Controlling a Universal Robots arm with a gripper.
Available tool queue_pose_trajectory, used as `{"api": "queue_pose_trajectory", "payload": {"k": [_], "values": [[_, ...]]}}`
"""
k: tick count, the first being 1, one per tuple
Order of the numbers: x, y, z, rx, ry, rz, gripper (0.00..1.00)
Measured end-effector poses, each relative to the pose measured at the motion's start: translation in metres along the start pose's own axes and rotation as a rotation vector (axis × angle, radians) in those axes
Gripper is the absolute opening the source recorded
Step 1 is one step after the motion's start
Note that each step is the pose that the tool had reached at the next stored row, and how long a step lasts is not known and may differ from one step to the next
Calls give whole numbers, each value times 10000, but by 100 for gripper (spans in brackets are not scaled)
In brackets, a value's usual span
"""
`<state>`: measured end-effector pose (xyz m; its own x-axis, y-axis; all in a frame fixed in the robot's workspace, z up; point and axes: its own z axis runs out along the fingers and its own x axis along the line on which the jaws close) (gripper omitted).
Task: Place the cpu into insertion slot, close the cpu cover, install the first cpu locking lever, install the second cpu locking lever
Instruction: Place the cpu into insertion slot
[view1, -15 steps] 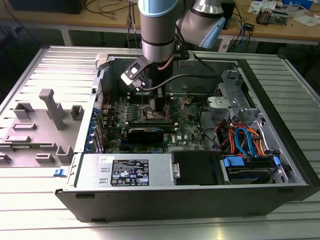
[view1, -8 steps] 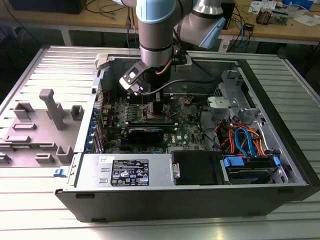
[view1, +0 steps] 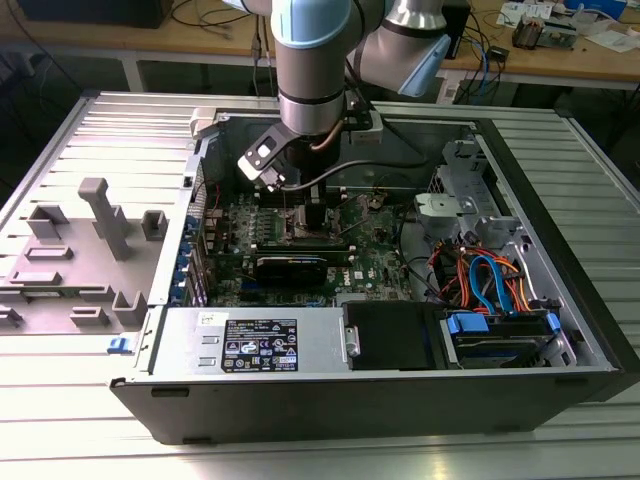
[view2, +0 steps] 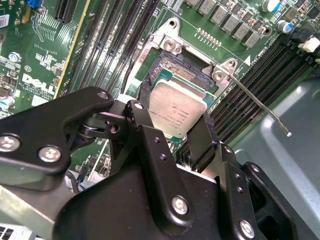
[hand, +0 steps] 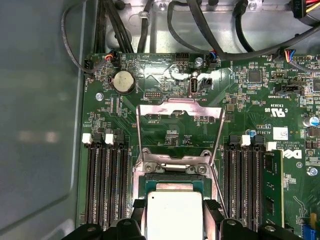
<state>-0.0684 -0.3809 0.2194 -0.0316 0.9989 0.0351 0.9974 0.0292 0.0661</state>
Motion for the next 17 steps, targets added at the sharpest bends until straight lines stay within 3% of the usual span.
{"api": "queue_pose_trajectory", "payload": {"k": [5, 17], "values": [[-9, -3, 30, -2, 28, 2, 54], [-16, -13, 125, 13, 13, 48, 54]]}}
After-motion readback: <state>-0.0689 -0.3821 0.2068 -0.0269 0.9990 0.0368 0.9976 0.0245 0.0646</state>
